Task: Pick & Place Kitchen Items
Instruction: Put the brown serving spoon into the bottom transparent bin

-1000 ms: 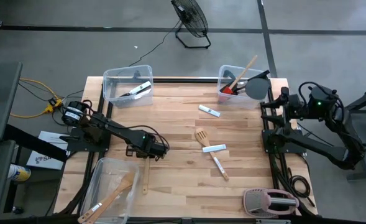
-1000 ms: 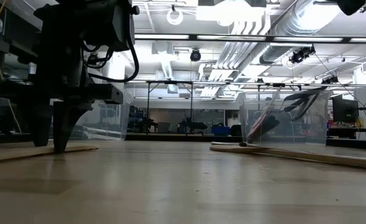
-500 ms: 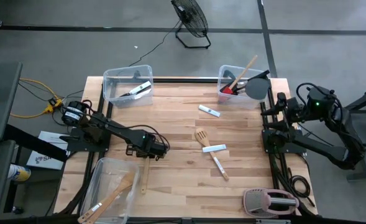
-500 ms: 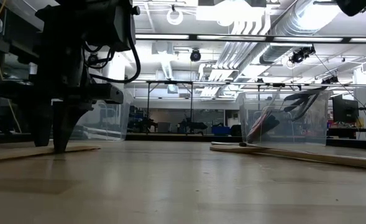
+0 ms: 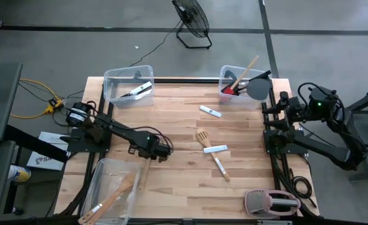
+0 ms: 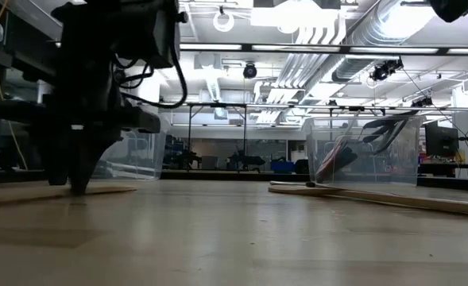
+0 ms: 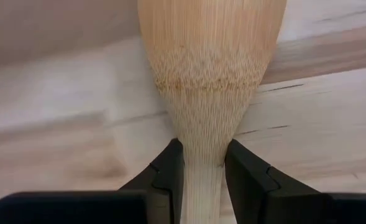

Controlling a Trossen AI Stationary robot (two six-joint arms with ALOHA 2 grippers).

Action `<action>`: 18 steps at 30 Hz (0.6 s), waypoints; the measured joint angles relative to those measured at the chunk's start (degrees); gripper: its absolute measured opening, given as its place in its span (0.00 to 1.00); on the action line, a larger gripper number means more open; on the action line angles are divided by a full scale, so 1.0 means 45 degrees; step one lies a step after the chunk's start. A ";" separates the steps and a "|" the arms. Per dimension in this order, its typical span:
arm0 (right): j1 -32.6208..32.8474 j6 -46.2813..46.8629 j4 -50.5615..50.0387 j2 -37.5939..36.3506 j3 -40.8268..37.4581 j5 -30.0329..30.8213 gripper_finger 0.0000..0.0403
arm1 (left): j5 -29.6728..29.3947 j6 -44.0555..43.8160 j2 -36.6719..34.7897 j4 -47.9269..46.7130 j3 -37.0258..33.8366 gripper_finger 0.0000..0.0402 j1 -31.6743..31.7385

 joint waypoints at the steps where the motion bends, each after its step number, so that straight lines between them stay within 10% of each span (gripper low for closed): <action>1: 0.0002 0.0000 0.0004 0.0000 0.0000 0.0053 0.53 | -0.0246 0.0378 0.0000 -0.0058 0.0264 0.21 0.0062; 18: 0.0001 0.0000 0.0009 0.0000 -0.0005 0.0547 0.53 | -0.3176 0.4231 -0.0233 -0.0557 0.3965 0.21 0.0154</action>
